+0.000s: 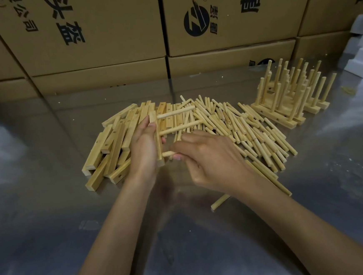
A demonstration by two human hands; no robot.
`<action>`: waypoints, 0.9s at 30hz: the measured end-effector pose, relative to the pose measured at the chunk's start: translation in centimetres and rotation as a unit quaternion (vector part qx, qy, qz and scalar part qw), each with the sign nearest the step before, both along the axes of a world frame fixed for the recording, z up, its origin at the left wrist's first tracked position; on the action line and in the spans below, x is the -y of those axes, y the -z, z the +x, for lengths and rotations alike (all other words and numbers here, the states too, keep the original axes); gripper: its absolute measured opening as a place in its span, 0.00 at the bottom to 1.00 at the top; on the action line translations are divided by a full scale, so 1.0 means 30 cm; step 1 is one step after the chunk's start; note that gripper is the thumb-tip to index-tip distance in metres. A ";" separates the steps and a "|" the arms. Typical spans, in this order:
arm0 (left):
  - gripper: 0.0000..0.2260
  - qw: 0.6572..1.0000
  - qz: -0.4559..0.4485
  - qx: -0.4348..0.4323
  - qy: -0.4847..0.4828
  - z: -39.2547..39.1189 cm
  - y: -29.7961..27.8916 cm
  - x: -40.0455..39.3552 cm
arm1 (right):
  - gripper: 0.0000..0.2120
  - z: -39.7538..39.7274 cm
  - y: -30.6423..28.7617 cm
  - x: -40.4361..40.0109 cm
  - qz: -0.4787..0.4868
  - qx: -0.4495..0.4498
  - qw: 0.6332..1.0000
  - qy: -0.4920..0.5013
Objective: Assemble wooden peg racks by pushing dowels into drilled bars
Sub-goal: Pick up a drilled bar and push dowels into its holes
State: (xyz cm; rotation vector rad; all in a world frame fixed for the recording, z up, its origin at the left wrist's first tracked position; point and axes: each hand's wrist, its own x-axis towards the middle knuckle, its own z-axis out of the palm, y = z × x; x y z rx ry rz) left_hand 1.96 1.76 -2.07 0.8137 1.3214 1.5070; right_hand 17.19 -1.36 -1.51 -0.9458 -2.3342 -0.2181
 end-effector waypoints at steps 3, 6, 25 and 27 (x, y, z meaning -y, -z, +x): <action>0.15 1.000 0.017 -0.002 0.001 0.023 0.003 0.007 | 0.08 0.008 -0.001 -0.002 -0.021 0.004 1.000 -0.008; 0.16 0.999 0.034 0.017 0.013 0.031 0.001 0.009 | 0.09 0.012 -0.009 0.001 -0.081 -0.035 0.996 -0.010; 0.19 0.984 0.070 -0.152 0.062 0.060 0.054 0.011 | 0.10 0.045 -0.022 -0.005 -0.326 -0.058 0.944 0.009; 0.20 0.980 0.073 -0.176 0.065 0.060 0.051 0.015 | 0.12 0.046 -0.017 -0.015 -0.362 -0.084 0.928 -0.001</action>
